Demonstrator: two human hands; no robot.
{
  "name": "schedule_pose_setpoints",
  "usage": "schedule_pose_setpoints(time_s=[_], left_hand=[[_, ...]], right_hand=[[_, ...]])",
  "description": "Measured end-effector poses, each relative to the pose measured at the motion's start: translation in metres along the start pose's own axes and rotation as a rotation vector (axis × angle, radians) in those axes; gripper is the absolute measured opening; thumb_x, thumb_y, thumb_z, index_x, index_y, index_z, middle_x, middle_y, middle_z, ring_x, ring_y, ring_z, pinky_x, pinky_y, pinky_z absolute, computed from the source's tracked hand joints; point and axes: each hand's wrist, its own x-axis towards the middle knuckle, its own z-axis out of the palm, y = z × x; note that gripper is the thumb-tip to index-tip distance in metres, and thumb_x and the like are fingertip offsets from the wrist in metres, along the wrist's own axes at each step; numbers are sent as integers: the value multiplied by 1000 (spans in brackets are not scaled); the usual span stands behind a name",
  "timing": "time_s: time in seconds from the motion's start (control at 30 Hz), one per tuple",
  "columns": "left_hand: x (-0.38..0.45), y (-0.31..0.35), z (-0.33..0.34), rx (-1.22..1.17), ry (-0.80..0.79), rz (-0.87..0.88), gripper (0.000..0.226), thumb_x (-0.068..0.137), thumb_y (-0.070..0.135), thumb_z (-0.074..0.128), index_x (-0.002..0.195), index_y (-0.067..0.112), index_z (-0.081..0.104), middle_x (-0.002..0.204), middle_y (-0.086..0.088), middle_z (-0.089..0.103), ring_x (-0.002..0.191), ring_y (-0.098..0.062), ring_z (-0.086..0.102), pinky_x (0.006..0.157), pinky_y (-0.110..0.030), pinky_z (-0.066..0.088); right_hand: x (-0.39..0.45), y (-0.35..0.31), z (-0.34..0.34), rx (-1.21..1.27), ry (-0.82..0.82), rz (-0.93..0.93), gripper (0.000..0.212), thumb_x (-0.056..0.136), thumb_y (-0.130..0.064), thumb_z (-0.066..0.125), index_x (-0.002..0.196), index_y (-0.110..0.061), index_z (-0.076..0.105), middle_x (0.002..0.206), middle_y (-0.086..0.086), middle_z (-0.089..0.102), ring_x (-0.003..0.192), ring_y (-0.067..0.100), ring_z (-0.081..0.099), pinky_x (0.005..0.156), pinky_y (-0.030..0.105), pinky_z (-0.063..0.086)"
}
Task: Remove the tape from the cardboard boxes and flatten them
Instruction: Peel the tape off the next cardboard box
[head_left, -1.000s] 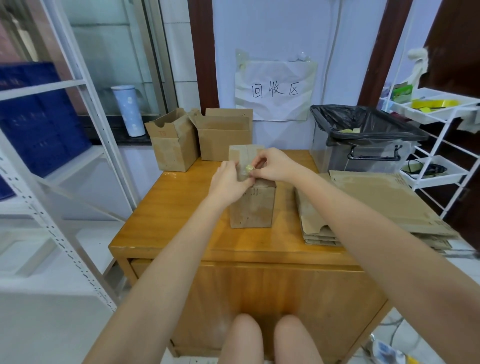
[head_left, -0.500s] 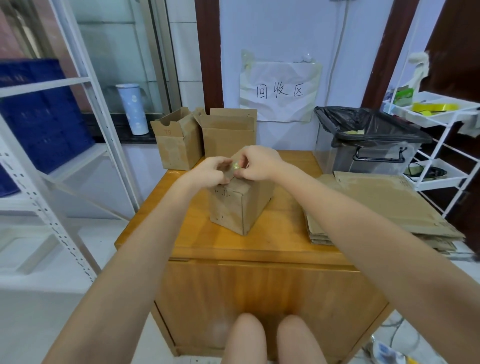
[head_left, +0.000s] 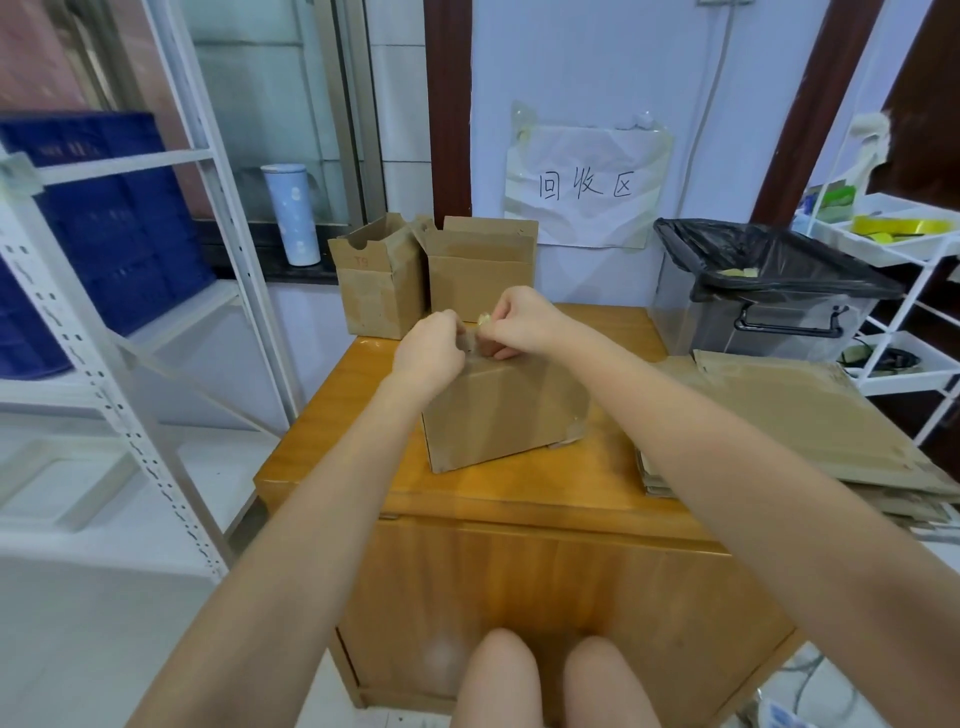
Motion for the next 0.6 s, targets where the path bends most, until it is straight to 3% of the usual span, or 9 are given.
schedule_pose_setpoints(time_s=[0.13,0.2,0.27,0.33,0.47,0.53,0.6], left_hand=[[-3,11,18,65,111,-7,23,93,3,49,115,3,52,117,-14,54,106,-32,55,92,-45,45],[-4,15,23,74,145,6,21,94,4,47,114,3,53,115,-13,55,104,-31,56,91,-45,45],[-5,17,28,60,188,33,21,96,8,43,112,3,55,112,-13,57,101,-31,57,90,-45,46],[-6,15,31,56,238,54,22,98,14,41,109,4,58,109,-12,59,97,-31,59,87,-45,47],[-6,13,33,48,255,49,23,97,14,42,110,6,60,109,-10,60,97,-28,59,85,-43,48],[-6,13,33,44,252,57,22,97,13,43,109,6,60,108,-10,60,97,-29,59,85,-43,48],[-7,13,33,41,256,66,21,97,13,42,106,5,59,105,-11,60,95,-30,59,83,-42,48]], right_hand=[[-1,13,-4,243,24,103,22,92,-11,55,85,6,66,79,12,72,77,14,72,67,19,58],[-2,18,-7,261,34,91,7,89,-9,61,86,-4,57,80,11,71,74,13,71,71,23,59],[-2,21,-10,275,39,75,24,84,-8,69,82,-14,46,78,8,68,68,13,67,74,25,59],[-3,20,-11,225,35,51,27,80,-13,76,79,-15,49,76,2,64,62,11,63,71,22,56],[-6,14,-8,59,-28,-7,17,82,-11,74,71,-7,62,64,4,57,53,9,52,49,9,46],[-5,11,-9,18,-71,-3,19,86,-13,70,68,-6,64,63,4,54,55,8,50,49,10,45],[-3,8,-13,20,-114,19,27,90,-19,63,67,-7,61,67,4,53,63,10,53,58,14,53]])
